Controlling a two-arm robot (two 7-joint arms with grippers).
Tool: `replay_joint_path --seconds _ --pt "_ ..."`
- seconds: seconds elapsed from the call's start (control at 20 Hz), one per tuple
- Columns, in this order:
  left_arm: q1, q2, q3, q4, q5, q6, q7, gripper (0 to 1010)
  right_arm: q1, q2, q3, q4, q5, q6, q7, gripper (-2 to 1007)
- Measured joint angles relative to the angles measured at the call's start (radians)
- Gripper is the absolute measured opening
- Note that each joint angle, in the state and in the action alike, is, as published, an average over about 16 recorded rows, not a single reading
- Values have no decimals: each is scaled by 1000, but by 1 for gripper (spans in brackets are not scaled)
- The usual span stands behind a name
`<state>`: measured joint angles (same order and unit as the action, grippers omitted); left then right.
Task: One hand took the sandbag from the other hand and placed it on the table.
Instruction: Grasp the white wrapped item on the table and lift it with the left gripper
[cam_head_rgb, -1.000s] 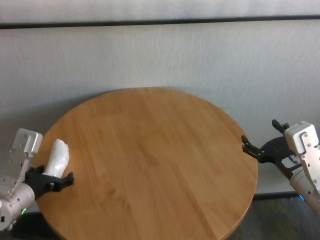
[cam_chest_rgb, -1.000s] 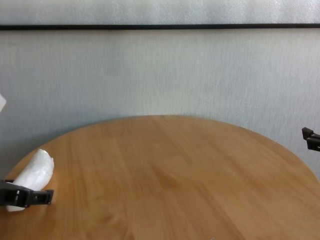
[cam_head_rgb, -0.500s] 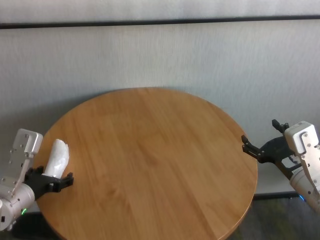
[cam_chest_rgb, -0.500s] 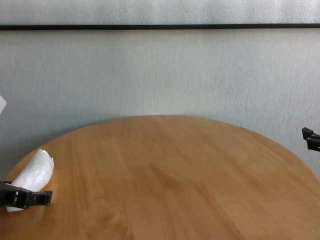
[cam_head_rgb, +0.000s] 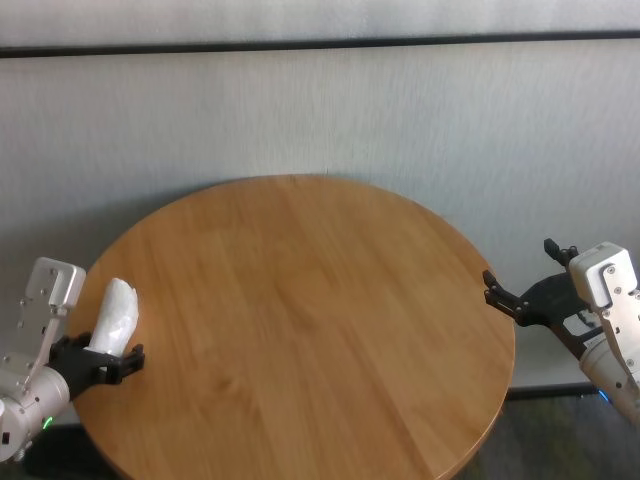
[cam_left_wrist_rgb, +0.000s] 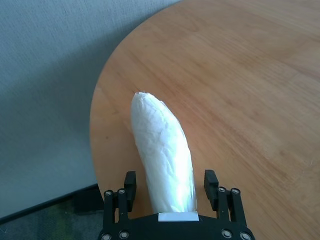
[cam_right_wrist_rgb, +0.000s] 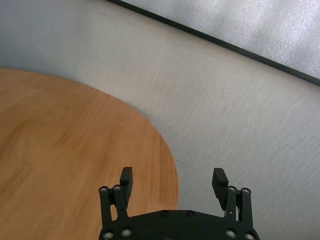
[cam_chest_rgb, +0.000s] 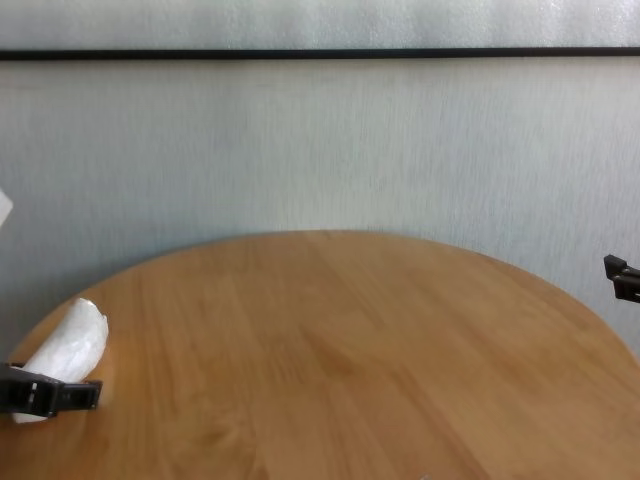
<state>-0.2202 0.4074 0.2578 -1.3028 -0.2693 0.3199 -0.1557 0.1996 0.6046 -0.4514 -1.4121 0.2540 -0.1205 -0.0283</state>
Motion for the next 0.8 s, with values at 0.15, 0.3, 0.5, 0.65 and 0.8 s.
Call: replay_joint_path --seconds 0.15,0.3,0.5,0.65,0.8 --pt "0 0 0 0 -1 -1 0 820 0 0 0 0 0 0 0 1001" --pt "0 1 1 0 -1 -1 -1 730 0 0 0 0 0 0 0 1001" --pt "0 1 1 -1 -1 -2 -1 617 0 0 0 0 0 0 0 1001" --pt "1 1 1 -1 -2 -2 -1 542 0 0 0 0 0 0 0 1001" --pt "1 2 1 -1 -2 -3 -1 484 0 0 0 0 0 0 0 1001"
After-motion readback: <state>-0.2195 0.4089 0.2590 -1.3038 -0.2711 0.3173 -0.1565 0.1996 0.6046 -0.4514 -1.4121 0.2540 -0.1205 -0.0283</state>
